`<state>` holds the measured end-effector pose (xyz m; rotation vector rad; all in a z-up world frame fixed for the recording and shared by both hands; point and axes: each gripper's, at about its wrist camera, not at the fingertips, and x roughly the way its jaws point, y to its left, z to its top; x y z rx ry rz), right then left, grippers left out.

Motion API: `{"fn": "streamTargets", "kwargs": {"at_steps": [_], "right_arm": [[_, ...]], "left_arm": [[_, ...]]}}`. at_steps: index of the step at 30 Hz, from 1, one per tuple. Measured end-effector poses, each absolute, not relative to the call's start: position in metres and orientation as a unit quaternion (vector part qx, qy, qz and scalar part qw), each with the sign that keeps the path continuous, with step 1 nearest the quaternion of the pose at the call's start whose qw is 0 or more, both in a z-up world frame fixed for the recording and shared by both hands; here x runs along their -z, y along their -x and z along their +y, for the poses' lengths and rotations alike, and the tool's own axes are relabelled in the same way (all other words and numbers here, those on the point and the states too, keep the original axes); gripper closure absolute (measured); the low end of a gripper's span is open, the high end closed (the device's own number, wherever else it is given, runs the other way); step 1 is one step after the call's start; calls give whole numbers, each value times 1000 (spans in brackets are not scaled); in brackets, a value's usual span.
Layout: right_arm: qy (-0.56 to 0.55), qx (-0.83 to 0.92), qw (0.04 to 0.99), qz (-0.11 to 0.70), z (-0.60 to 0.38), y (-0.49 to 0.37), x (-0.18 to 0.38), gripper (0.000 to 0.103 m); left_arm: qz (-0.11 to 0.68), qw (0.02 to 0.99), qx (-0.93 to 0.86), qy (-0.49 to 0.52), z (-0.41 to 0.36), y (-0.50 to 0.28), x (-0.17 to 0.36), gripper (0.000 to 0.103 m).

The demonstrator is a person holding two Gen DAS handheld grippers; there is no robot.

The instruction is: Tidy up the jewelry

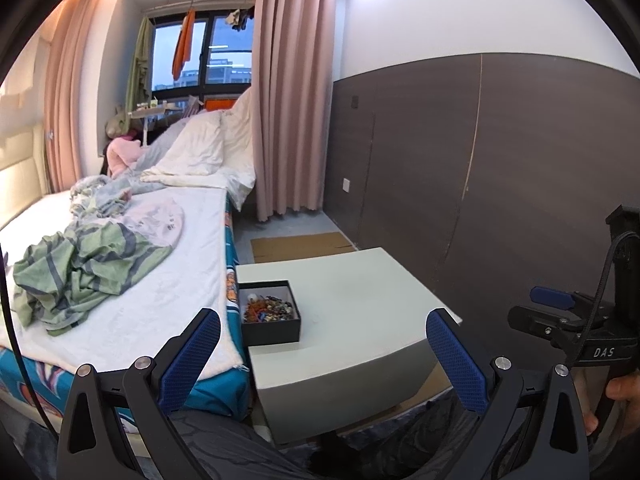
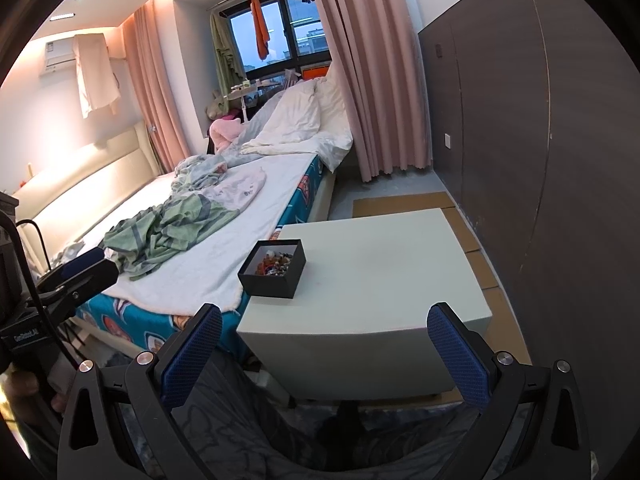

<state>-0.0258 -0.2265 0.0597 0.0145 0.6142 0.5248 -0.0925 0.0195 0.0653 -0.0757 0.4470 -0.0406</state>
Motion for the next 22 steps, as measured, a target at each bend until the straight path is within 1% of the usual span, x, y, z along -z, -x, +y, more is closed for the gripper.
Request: {"fn": "streamTargets", "kwargs": {"at_steps": [9, 22], "right_arm": [[-3, -258, 916, 307, -225, 26, -51, 0], [4, -250, 911, 328, -216, 8, -35, 0]], "left_arm": [[217, 975, 13, 35, 21, 93, -62, 0], [238, 970, 11, 48, 33, 69, -44, 0]]}}
